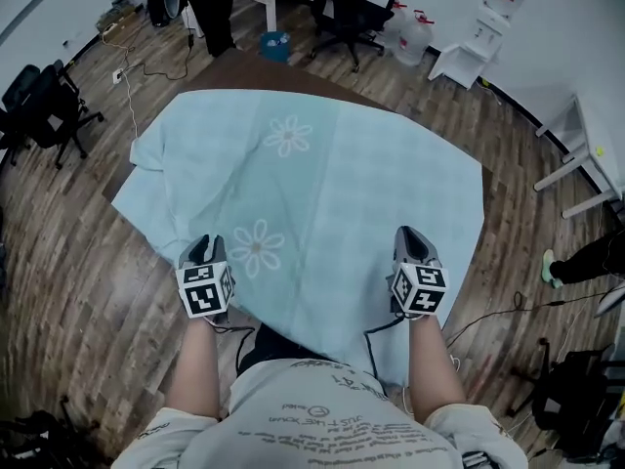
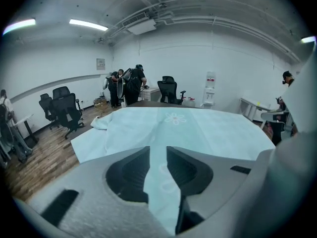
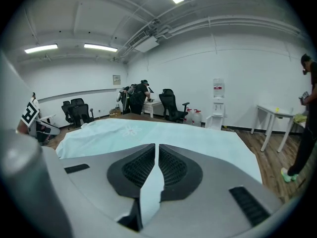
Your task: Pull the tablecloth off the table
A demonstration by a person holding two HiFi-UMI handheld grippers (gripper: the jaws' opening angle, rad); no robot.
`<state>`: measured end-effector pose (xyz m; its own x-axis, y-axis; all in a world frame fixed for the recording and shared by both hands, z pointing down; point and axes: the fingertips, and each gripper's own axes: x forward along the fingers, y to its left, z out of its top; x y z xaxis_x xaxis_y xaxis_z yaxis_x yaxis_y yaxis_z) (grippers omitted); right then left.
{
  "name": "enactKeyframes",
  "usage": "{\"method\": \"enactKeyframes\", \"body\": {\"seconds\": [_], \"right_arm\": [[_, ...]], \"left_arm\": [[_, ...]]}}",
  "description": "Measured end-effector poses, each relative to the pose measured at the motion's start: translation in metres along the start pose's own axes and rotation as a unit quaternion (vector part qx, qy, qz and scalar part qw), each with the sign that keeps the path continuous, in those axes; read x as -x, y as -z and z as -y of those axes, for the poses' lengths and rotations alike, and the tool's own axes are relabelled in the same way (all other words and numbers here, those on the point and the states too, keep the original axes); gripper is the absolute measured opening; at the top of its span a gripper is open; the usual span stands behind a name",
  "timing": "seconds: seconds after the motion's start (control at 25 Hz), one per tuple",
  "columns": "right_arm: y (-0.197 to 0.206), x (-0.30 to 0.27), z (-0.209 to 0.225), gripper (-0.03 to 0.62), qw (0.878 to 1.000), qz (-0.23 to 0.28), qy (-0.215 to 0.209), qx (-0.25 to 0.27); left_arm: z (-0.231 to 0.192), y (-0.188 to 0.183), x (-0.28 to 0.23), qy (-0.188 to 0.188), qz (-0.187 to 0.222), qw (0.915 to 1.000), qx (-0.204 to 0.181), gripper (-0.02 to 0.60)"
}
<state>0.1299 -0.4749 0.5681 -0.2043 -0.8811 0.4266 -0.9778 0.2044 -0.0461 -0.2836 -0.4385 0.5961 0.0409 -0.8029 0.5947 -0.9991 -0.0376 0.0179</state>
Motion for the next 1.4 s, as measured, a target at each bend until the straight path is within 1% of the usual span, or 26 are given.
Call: {"method": "enactKeyframes", "body": {"seconds": [0.04,0.08,0.12,0.16,0.2,0.32,0.4,0.52,0.64,0.72,0.8,0.92,0.96,1.0,1.04,1.08,1.16,1.2,1.24,1.28,1.4], "right_arm": [[0.006,-0.007,0.007,0.018,1.000,-0.008,0.007,-0.003],[0.014,-0.013,0.015,0.021,1.000,-0.019,0.013,-0.006],[0.021,-0.019,0.022,0.038,0.999,-0.032,0.017,-0.010],[0.029,-0.025,0.028,0.097,0.999,-0.046,0.018,-0.015],[0.036,-0.031,0.034,0.127,0.998,-0.060,0.020,-0.019],[0.058,-0.046,0.055,0.155,0.994,-0.102,0.031,-0.032],[0.080,-0.056,0.067,0.190,0.989,-0.136,0.032,-0.047],[0.111,-0.069,0.080,0.227,0.981,-0.184,0.032,-0.060],[0.133,-0.078,0.087,0.230,0.973,-0.222,0.043,-0.051],[0.145,-0.079,0.088,0.230,0.967,-0.244,0.053,-0.044],[0.148,-0.080,0.087,0.238,0.966,-0.249,0.060,-0.040],[0.147,-0.082,0.085,0.238,0.963,-0.256,0.068,-0.050],[0.147,-0.082,0.084,0.234,0.961,-0.260,0.072,-0.054],[0.148,-0.083,0.082,0.219,0.960,-0.264,0.075,-0.056],[0.148,-0.084,0.079,0.189,0.959,-0.267,0.074,-0.056],[0.148,-0.085,0.074,0.144,0.959,-0.269,0.070,-0.051],[0.147,-0.089,0.063,0.037,0.959,-0.275,0.061,-0.027],[0.146,-0.090,0.060,0.021,0.959,-0.277,0.061,-0.010],[0.145,-0.091,0.058,0.020,0.959,-0.277,0.063,0.001],[0.145,-0.092,0.058,0.018,0.959,-0.276,0.065,0.001],[0.145,-0.092,0.058,0.018,0.961,-0.268,0.068,-0.026]], "left_arm": [[-0.006,0.005,-0.011,0.000,-0.012,0.9999,-0.006,0.133],[-0.013,0.011,-0.021,-0.002,-0.025,0.9996,-0.011,0.169],[-0.021,0.018,-0.030,-0.005,-0.039,0.9991,-0.016,0.187],[-0.030,0.024,-0.037,-0.011,-0.053,0.9984,-0.019,0.199],[-0.040,0.030,-0.044,-0.019,-0.065,0.9975,-0.020,0.211],[-0.070,0.044,-0.060,-0.044,-0.096,0.9943,-0.014,0.258],[-0.082,0.056,-0.068,-0.052,-0.120,0.9914,-0.013,0.300],[-0.087,0.070,-0.081,-0.055,-0.141,0.9884,-0.011,0.310],[-0.086,0.082,-0.095,-0.054,-0.158,0.9858,-0.009,0.310],[-0.085,0.092,-0.103,-0.050,-0.179,0.9825,0.001,0.310],[-0.083,0.102,-0.109,-0.040,-0.194,0.9799,0.022,0.310],[-0.082,0.103,-0.113,-0.020,-0.185,0.9805,0.063,0.281],[-0.082,0.103,-0.113,-0.016,-0.185,0.9804,0.067,0.263],[-0.082,0.103,-0.113,-0.013,-0.187,0.9802,0.065,0.222],[-0.080,0.103,-0.114,-0.009,-0.190,0.9799,0.060,0.160],[-0.077,0.104,-0.115,-0.004,-0.195,0.9796,0.051,0.114],[-0.070,0.104,-0.118,0.005,-0.204,0.9786,0.031,0.032],[-0.068,0.104,-0.119,0.007,-0.207,0.9781,0.022,0.023],[-0.067,0.104,-0.119,0.007,-0.209,0.9778,0.017,0.019],[-0.067,0.104,-0.119,0.009,-0.210,0.9775,0.016,0.017],[-0.064,0.099,-0.113,0.023,-0.207,0.9777,0.028,0.015]]}}
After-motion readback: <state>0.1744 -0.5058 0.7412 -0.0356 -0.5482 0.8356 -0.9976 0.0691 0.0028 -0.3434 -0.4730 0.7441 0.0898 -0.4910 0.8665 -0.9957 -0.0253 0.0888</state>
